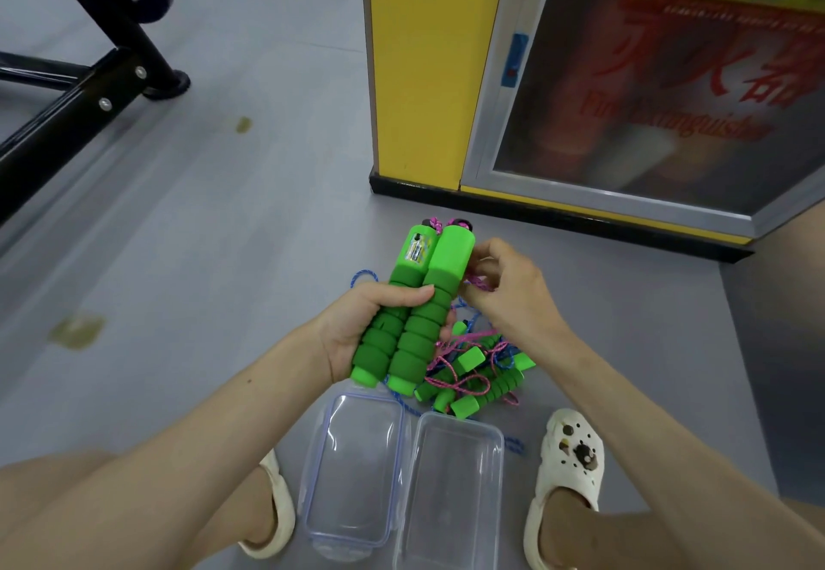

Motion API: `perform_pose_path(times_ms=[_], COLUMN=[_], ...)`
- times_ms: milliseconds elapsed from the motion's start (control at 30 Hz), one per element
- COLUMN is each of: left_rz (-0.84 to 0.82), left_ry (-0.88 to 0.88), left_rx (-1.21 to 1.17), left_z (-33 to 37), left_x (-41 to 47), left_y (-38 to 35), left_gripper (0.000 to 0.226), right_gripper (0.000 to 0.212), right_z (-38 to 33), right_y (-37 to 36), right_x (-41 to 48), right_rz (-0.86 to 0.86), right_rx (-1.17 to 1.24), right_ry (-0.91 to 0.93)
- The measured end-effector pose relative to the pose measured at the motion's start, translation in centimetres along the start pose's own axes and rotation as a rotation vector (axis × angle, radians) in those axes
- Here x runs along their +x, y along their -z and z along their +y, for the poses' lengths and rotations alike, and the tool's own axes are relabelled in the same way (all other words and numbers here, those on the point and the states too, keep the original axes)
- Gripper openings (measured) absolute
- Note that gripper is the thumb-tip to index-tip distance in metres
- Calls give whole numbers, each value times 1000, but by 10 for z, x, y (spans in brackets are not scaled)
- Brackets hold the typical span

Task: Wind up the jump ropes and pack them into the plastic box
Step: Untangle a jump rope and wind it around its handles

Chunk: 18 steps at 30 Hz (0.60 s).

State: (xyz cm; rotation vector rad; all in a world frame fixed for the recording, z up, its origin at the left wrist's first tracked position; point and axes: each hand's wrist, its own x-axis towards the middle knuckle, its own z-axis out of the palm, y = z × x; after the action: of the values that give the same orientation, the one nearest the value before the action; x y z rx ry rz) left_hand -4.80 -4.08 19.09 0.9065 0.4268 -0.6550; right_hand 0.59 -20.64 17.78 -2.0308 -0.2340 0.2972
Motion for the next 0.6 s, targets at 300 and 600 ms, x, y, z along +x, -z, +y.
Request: perform_pose_path(times_ms=[300, 600], left_rz=[33, 27], left_ry=[-61, -61], left_rx=[65, 52], left_z=[4, 4], left_x=[-1, -5], left_y=[-3, -4], left_gripper=[19, 18], right_gripper=[18, 36], right_z=[-3, 3], right_y=[4, 5], right_x=[2, 5], right_rz=[-45, -21], right_rx=[640, 31], right_ry=[-243, -65])
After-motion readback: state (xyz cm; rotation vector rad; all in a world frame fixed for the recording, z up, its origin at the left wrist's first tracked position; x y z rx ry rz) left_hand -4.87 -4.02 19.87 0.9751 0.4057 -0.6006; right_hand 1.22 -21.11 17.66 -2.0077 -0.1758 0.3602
